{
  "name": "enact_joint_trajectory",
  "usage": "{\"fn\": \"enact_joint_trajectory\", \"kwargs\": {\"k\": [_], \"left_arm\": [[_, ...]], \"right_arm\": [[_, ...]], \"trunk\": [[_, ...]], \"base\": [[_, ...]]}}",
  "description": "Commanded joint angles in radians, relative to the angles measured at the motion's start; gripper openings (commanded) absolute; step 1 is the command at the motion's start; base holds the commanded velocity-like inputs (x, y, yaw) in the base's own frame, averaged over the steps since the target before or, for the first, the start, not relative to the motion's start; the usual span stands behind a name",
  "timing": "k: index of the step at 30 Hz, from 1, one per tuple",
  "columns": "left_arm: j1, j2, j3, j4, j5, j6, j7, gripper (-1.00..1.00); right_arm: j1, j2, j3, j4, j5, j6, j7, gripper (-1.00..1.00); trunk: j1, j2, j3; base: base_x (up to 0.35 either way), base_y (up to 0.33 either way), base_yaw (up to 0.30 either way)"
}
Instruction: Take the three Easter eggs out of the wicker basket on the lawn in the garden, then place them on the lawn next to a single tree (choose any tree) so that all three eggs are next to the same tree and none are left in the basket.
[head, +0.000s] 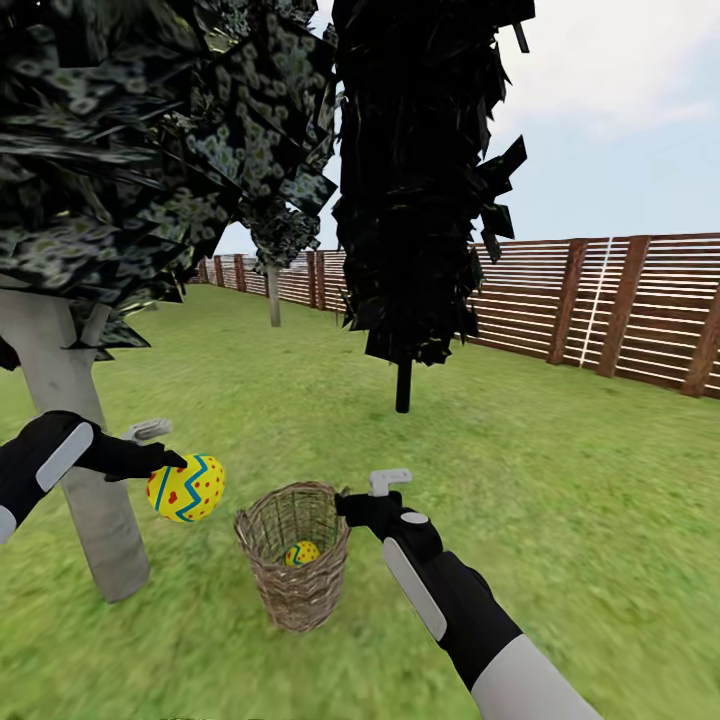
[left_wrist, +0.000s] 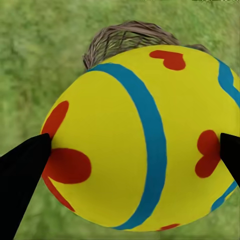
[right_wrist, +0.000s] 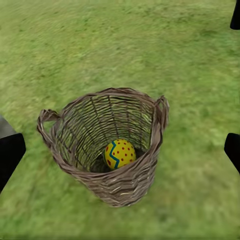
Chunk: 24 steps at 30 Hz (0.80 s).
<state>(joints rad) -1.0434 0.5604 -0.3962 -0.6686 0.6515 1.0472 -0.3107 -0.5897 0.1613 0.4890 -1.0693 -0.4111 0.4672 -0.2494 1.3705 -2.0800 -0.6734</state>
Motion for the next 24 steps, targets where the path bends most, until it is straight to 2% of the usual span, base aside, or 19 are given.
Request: {"fn": "enact_joint_trajectory", "kwargs": {"k": [1,9,16,24], "left_arm": [[-0.001,0.001,-0.004,0.000,-0.009,0.000,-0.010,-1.00],[-0.001,0.001,-0.004,0.000,-0.009,0.000,-0.010,-1.00],[-0.001,0.001,-0.004,0.000,-0.009,0.000,-0.009,-1.00],[-0.001,0.001,-0.004,0.005,-0.009,0.000,-0.010,-1.00]], "right_arm": [[-0.001,0.000,0.003,-0.001,-0.011,0.002,-0.010,1.00],[-0.001,0.000,0.003,0.000,-0.011,0.002,-0.010,1.00],[-0.001,0.000,0.003,0.000,-0.011,0.002,-0.010,1.00],[-0.001,0.000,0.004,0.000,-0.011,0.002,-0.010,1.00]], "trunk": [[0.000,-0.001,-0.001],[0.000,-0.001,-0.001],[0.000,-0.001,0.001],[0.000,-0.001,0.001]], "base": [[-0.011,0.000,0.183],[-0.175,0.000,0.269],[-0.082,0.000,0.284],[-0.039,0.000,0.063]]}}
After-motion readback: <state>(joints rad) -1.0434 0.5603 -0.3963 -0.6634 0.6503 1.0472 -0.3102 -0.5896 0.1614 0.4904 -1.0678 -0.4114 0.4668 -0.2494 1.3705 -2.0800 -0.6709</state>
